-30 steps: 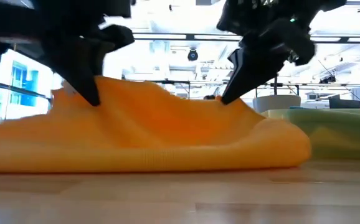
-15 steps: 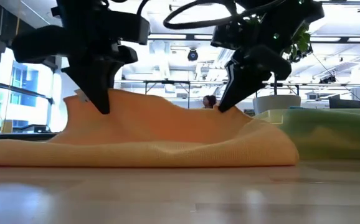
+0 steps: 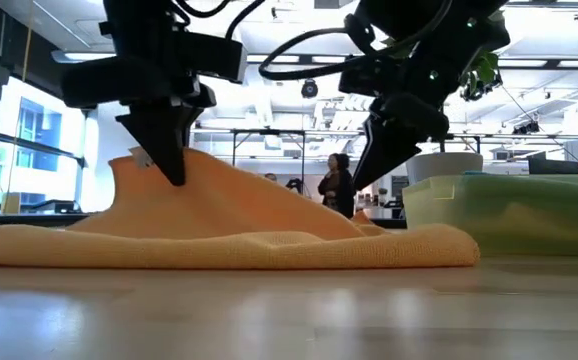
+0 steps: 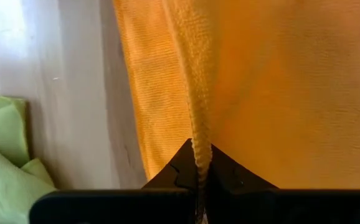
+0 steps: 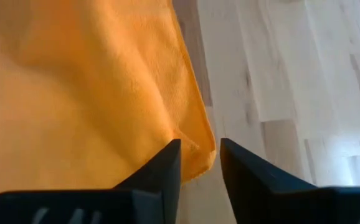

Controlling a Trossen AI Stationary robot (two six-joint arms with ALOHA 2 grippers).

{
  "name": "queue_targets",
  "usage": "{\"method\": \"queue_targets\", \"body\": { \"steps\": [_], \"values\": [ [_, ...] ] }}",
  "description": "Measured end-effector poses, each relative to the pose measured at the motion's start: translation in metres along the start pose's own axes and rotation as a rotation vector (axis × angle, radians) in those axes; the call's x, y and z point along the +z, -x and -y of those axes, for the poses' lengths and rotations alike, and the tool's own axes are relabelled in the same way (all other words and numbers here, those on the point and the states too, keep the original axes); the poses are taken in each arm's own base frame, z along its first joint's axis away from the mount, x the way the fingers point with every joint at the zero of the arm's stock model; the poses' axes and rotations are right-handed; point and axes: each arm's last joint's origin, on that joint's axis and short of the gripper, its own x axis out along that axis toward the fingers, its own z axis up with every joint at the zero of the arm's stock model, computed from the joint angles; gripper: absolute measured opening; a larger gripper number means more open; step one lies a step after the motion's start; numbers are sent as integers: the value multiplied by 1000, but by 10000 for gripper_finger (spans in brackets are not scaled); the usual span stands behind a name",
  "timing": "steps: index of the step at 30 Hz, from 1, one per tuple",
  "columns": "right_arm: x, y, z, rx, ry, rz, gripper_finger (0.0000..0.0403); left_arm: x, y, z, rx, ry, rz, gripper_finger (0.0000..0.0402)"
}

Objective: Fold microfiber towels
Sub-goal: Fold the orange microfiber cloth

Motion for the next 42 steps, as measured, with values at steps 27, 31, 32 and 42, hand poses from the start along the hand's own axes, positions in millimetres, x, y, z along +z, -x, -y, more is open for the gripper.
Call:
{"method": "queue_targets", "body": {
  "steps": [27,31,32,42],
  "values": [
    [-14,-46,-16,84,-65,-91,99,0,-27,-3,138,99,-86,102],
    [-15,-40,-15,87,-70,-106,99,2,-21,-7,164,221,-99,138],
    [-15,-37,-15,87,-74,-113,99,3,-18,-8,160,264,-101,142],
    [-20,2,-23,86,-83,-176,99,13,19,-8,-66,307,-94,139]
  ]
}}
